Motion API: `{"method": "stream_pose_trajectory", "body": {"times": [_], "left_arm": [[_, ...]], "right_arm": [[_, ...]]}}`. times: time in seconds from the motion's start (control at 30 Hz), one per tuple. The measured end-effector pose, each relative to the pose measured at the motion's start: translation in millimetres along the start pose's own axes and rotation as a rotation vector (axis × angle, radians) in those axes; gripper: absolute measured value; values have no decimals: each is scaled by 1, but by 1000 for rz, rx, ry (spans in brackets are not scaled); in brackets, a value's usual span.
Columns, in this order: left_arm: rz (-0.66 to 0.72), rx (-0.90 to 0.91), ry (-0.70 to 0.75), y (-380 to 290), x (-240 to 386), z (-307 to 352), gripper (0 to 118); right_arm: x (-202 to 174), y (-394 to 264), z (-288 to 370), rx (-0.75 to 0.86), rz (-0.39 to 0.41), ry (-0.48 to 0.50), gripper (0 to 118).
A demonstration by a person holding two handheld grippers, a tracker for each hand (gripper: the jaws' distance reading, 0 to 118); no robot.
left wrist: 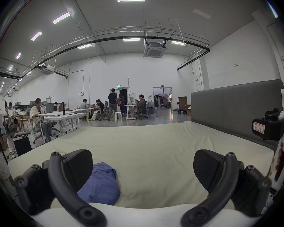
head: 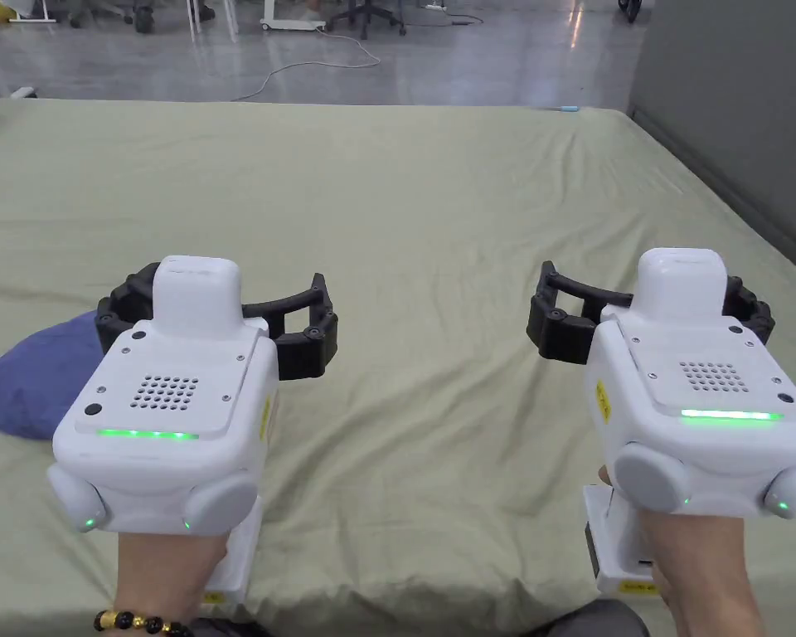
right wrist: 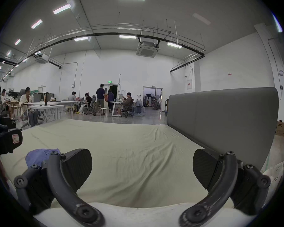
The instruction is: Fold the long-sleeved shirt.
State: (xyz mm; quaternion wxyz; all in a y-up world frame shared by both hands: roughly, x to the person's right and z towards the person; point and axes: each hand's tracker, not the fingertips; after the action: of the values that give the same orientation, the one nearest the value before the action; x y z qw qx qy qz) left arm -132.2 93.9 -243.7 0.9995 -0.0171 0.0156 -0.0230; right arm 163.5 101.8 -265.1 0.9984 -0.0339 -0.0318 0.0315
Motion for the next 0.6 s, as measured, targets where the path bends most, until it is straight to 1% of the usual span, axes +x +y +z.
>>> {"method": "stream_pose_trajectory", "body": {"times": [0.6], "left_arm": [[12, 10, 13, -1, -3, 3, 118]], "right_arm": [[1, -2, 2, 0, -5, -2, 118]]}}
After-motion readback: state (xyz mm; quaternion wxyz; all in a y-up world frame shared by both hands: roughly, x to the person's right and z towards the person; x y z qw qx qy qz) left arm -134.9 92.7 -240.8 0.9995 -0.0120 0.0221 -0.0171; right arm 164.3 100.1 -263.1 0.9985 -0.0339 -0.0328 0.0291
